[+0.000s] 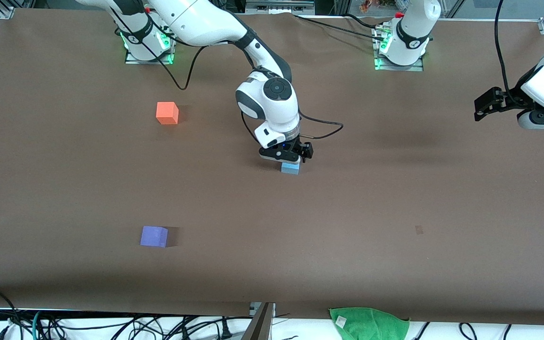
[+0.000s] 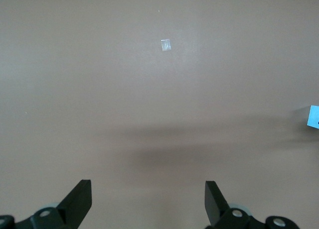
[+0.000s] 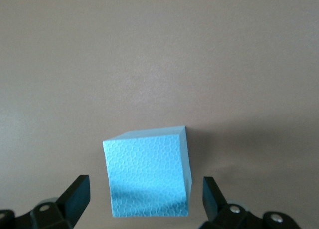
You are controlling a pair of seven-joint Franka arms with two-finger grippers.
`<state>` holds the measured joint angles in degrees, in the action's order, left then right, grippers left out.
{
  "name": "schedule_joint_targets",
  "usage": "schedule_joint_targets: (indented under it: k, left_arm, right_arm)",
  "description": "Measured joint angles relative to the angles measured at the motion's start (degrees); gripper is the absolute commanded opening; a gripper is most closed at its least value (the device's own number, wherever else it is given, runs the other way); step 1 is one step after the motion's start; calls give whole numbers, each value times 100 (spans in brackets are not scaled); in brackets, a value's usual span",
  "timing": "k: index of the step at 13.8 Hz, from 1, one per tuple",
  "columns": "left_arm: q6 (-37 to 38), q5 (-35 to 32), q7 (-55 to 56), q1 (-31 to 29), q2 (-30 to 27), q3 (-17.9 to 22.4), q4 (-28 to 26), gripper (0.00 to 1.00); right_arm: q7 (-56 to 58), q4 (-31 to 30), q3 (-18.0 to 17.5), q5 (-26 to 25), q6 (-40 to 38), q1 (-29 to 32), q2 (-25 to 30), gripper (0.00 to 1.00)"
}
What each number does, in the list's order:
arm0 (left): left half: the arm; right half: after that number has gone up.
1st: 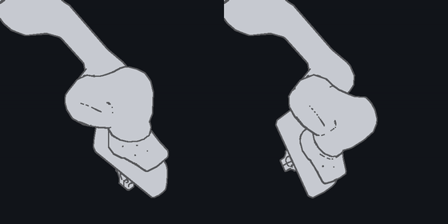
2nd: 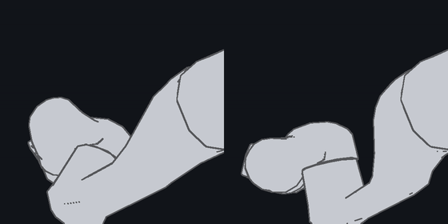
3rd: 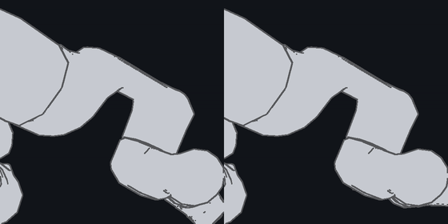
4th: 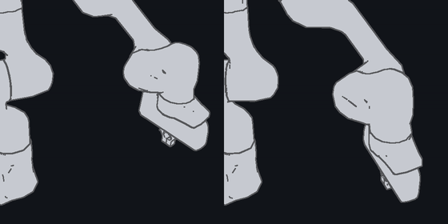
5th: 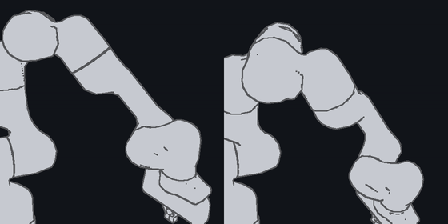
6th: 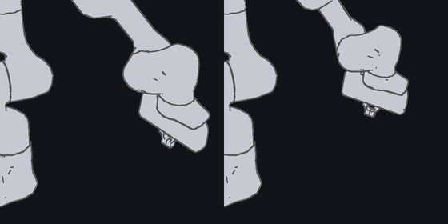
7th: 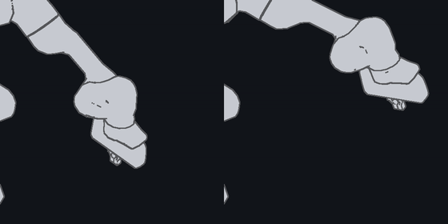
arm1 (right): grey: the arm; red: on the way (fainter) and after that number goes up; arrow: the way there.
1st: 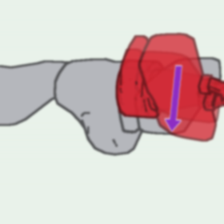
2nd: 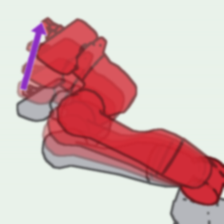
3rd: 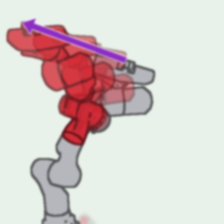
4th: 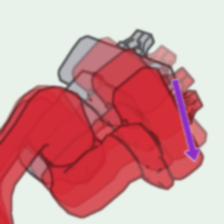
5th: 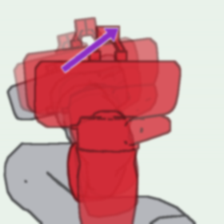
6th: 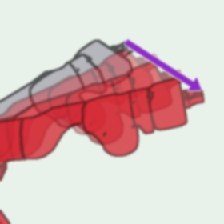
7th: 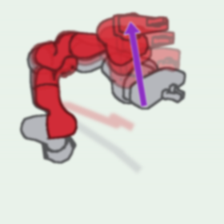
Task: Place blue block between orange and purple blocks
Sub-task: 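Lift the light-blue cube with the right gripper, then carry the light-blue cube toward the gap between orange and purple cubes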
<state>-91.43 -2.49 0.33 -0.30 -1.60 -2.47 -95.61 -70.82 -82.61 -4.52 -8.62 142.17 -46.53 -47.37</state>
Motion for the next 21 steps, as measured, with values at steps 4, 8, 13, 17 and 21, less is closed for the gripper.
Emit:
schedule_joint_targets:
  k: [4, 8, 13, 17, 21]
  left_arm:
    - [0, 0, -2, 0, 0, 0, 0, 100]
    - [0, 0, -3, 0, 0, 0, 0, 100]
    - [0, 0, -3, 0, 0, 0, 0, 100]
    - [-2, 0, -3, 0, 0, 0, 0, 100]
    - [-4, 0, -3, 0, 0, 0, 1, 100]
  right_arm:
    - [-1, 10, 19, -57, 2, -62, -59, 94]
    - [-2, 20, 73, -90, 39, -85, -128, 74]
    - [-2, 35, 87, -95, 60, -87, -127, 53]
    - [10, 191, 229, -103, 73, -82, -124, 53]
    - [177, 419, 297, -103, -260, 58, -74, 53]
